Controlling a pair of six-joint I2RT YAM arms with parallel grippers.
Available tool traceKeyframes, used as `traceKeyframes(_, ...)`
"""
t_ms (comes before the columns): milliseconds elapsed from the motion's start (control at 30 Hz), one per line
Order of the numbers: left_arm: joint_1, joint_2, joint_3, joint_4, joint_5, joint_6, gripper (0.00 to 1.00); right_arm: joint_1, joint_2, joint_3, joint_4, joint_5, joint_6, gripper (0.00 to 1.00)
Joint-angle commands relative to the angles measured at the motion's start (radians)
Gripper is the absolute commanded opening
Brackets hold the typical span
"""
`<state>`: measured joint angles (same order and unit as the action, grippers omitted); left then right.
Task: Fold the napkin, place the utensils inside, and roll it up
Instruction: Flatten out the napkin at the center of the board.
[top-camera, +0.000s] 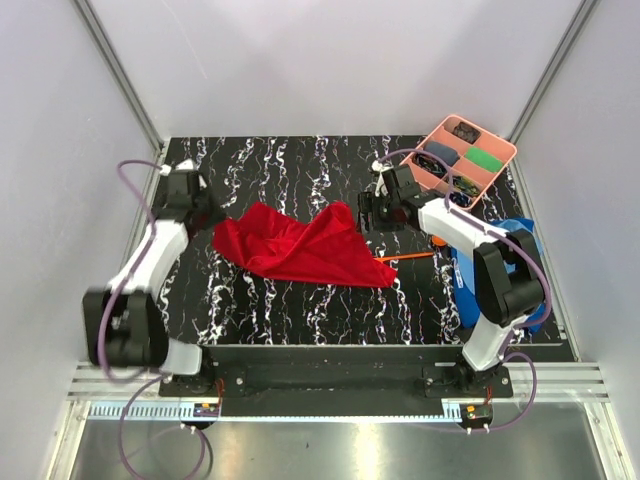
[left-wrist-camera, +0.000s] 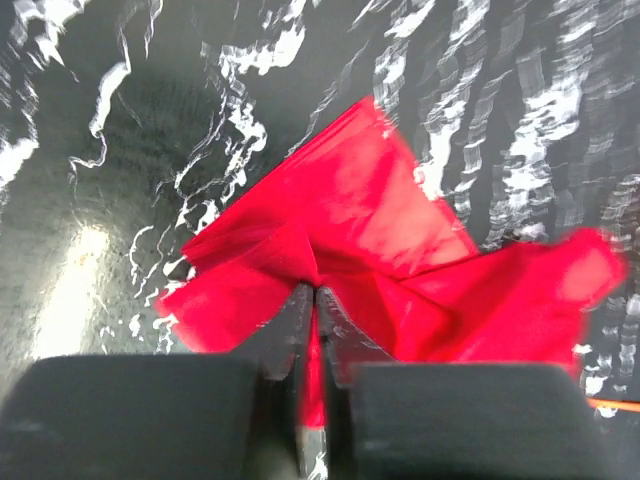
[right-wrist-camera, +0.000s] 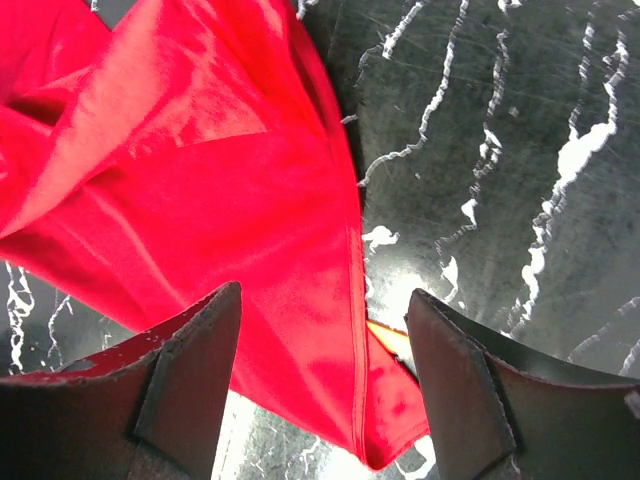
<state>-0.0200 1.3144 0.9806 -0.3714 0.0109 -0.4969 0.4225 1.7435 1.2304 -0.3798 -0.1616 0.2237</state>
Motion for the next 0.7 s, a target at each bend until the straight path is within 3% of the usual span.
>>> traceKeyframes(0, 0.017, 0.198, 0.151, -0.023, 0.075, 0.034, 0.43, -0.007, 0.062, 0.086, 0.036, -0.093, -0.023, 0.76)
traceKeyframes(33, 0.018, 0.241, 0.188, -0.035, 0.078, 0.035, 0.55, -0.007, 0.076, 0.098, 0.039, -0.110, -0.026, 0.76)
traceKeyframes(67, 0.018, 0.249, 0.197, -0.050, 0.080, 0.037, 0.73, -0.007, 0.100, 0.118, 0.048, -0.128, -0.026, 0.75)
traceKeyframes(200, 0.018, 0.189, 0.132, -0.023, 0.025, 0.027, 0.88, -0.007, 0.174, 0.168, 0.071, -0.118, -0.041, 0.72)
traceKeyframes(400, 0.020, -0.033, -0.103, 0.106, -0.003, -0.070, 0.95, -0.005, 0.289, 0.259, 0.070, -0.073, -0.070, 0.67)
traceKeyframes(667, 0.020, -0.152, -0.351, 0.229, -0.008, -0.195, 0.99, -0.008, 0.358, 0.310, 0.071, -0.056, -0.084, 0.54)
